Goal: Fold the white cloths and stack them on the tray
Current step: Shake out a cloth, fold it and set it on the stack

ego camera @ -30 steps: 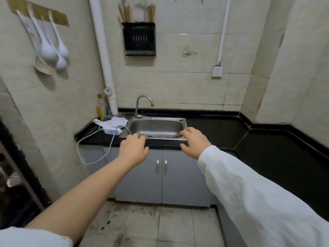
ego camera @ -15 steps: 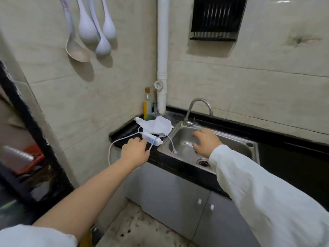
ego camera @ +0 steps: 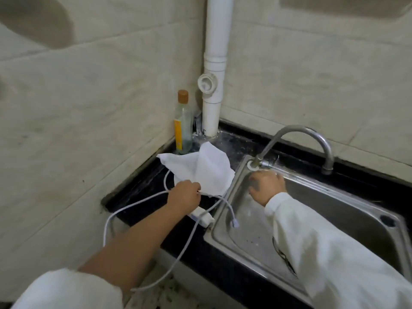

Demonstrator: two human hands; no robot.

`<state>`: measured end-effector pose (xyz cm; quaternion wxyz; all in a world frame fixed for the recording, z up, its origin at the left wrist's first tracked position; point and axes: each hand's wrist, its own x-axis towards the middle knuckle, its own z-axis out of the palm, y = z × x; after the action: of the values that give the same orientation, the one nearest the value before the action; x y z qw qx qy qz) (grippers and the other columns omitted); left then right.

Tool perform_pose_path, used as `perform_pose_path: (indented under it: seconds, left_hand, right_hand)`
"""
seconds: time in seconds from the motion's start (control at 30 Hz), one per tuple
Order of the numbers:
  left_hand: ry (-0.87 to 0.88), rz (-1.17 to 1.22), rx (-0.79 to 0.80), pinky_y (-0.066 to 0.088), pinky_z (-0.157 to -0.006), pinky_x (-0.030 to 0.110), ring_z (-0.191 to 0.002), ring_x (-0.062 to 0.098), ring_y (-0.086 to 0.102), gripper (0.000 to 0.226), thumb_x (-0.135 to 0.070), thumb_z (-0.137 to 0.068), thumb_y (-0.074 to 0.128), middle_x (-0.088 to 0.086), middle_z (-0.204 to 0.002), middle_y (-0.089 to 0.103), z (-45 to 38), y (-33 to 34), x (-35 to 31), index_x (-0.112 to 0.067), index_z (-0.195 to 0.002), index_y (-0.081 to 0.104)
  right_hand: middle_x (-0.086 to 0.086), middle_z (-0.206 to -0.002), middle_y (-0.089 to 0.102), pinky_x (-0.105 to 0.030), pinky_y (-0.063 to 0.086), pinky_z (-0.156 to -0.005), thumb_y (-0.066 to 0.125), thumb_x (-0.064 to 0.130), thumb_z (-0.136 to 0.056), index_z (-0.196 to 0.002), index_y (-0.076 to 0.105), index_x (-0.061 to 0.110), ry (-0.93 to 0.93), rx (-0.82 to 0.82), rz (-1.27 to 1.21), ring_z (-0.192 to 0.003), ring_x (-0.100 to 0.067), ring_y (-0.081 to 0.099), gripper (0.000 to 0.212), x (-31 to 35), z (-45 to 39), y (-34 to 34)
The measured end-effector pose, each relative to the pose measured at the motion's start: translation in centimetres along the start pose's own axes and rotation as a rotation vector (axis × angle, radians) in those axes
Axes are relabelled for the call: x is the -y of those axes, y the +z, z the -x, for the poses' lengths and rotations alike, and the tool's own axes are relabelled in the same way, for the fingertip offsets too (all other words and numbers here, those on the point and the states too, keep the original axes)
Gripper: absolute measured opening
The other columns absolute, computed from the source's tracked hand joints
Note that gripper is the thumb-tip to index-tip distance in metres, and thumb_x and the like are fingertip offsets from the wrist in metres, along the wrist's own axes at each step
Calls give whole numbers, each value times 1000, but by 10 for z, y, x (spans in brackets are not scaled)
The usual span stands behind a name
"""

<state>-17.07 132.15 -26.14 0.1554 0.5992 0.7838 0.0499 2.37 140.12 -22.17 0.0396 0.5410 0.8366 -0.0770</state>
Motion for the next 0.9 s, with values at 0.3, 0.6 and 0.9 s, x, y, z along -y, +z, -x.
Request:
perform_pose_path:
  seconds: [0.3, 0.6, 0.9]
  left_hand:
    - [217, -22, 171, 44, -91, 35, -112, 28, 51, 32, -28, -95, 47, 13, -116, 59, -80, 53, -2, -6, -111, 63]
    - [331, 159, 68, 48, -50, 24, -57, 17, 61, 36, -23, -80, 41, 5, -60, 65, -86, 58, 7, -8, -65, 70]
    - [316, 710, -478, 33, -50, 6, -53, -9, 46, 22, -33, -84, 33, -9, -55, 32, -82, -43, -32, -25, -64, 35]
  right_hand:
    - [-15, -132, 54, -32, 35, -107, 52, 4, -85, -132, 51, 15, -153, 111, -108, -126, -29, 48, 48, -12, -107, 67]
    - [-16, -65, 73, -43, 57, -49, 84, -7, -39, -62, 76, 7, -431, 78, -104, -56, -36, 70, 28, -14, -155, 101]
    - [-24, -103, 67, -22, 30, -79, 41, 11, -85, -106, 67, -1, -212, -231, -379, -102, -35, 57, 37, -25, -80, -13]
